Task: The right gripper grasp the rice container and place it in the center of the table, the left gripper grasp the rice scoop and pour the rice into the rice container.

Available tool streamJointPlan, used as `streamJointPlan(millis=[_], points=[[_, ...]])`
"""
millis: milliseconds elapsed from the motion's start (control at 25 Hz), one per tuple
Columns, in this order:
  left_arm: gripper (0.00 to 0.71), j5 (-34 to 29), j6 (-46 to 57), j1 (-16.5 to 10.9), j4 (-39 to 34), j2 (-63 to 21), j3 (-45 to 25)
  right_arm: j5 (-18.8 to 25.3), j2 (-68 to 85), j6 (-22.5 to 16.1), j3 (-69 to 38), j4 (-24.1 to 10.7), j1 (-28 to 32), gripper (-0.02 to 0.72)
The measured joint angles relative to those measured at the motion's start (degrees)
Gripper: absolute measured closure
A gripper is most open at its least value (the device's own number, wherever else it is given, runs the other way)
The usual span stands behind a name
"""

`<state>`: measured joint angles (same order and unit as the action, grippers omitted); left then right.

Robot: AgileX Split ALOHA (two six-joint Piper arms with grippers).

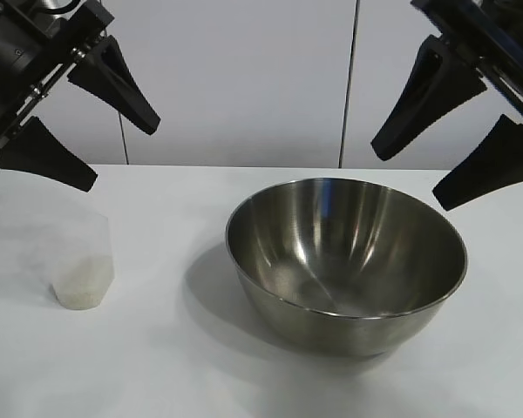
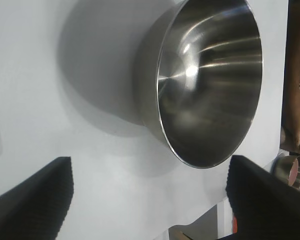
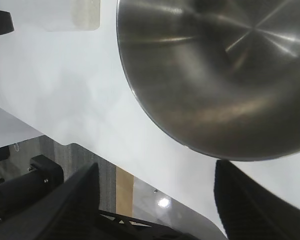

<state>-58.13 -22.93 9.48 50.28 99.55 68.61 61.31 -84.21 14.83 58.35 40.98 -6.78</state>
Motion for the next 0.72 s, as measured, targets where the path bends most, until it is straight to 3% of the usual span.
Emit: streamJointPlan(millis=[200, 320, 440, 640, 720], points=[[0.107, 0.0, 0.0, 0.0, 0.0, 0.0, 0.0, 0.3, 0.0, 0.1, 0.1, -0.1, 0.0, 0.252], [0.107, 0.0, 0.0, 0.0, 0.0, 0.0, 0.0, 3.2, 0.0, 0.9, 2.6, -2.9, 0.0, 0.252], [0.107, 0.0, 0.0, 0.0, 0.0, 0.0, 0.0, 7.2, 0.0, -0.9, 8.5, -11.6, 0.0, 0.252], [0.107, 0.0, 0.0, 0.0, 0.0, 0.0, 0.0, 8.2, 0.0, -9.7, 13.7, -31.8, 0.0, 0.252], [0.107, 0.0, 0.0, 0.0, 0.0, 0.0, 0.0, 8.2, -0.2, -11.1, 13.1, -36.0, 0.0, 0.252]])
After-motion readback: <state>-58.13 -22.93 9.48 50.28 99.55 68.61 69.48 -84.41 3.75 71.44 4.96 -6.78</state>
